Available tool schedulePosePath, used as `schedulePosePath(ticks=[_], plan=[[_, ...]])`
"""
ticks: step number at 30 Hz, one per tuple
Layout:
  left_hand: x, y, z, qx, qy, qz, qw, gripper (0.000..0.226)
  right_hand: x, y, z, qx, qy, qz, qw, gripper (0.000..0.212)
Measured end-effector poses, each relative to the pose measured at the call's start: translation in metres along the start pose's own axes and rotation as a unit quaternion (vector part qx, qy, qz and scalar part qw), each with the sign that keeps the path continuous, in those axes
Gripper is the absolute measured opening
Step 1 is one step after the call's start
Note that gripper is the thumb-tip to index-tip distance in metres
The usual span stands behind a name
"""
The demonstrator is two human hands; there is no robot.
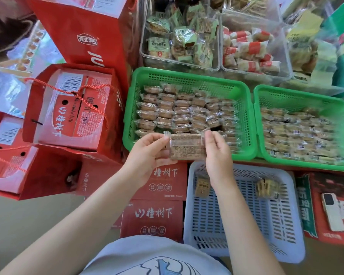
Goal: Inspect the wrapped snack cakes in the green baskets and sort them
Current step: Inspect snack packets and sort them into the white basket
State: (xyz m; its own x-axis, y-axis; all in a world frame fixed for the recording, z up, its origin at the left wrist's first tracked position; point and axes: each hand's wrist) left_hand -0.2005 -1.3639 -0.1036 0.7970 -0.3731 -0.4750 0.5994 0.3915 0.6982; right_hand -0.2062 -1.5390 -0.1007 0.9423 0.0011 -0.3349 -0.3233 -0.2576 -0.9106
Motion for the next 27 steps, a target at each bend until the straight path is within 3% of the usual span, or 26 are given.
schedulePosePath(ticks=[3,7,10,12,16,19,23,27], plan=[[0.000,-0.003,0.003,0.055,0.033,0.020,0.998,0.013,-0.004,-0.001,0.003,-0.106,0.048,-0.094,0.989,0.032],[0.002,-0.007,0.009,0.131,0.071,0.039,0.988,0.019,-0.005,-0.005,0.014,-0.119,0.086,-0.095,0.985,0.031],[-0.001,-0.004,0.012,0.168,0.072,0.079,0.980,0.020,-0.003,-0.005,0.016,-0.058,0.067,-0.028,0.996,0.034],[-0.005,0.001,0.016,0.154,0.055,0.103,0.981,0.018,-0.002,-0.006,0.014,0.040,0.044,0.041,0.997,0.033],[-0.011,0.011,0.021,0.088,-0.013,0.116,0.989,0.009,-0.002,-0.009,0.009,0.340,-0.047,0.111,0.933,0.027],[-0.012,0.020,0.019,0.045,-0.080,0.082,0.992,0.029,-0.002,-0.005,0.008,0.396,-0.101,0.116,0.905,0.029],[-0.011,0.023,0.015,0.028,-0.108,0.067,0.992,0.009,-0.004,0.000,0.004,0.456,-0.128,0.090,0.876,0.022],[-0.009,0.014,0.010,0.013,-0.073,0.059,0.995,0.010,-0.005,-0.010,0.005,0.444,-0.085,0.107,0.886,0.018]])
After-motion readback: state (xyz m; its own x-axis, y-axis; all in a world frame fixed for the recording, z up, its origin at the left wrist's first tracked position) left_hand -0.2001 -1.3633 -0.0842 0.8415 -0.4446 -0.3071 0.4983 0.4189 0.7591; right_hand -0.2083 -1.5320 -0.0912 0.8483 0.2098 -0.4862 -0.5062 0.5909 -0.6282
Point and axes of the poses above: each hand's wrist, its own x-axis towards the middle knuckle, its own z-axis out of the palm, y = z × x, and after that the axes turned 14 degrees about -y, right-handed
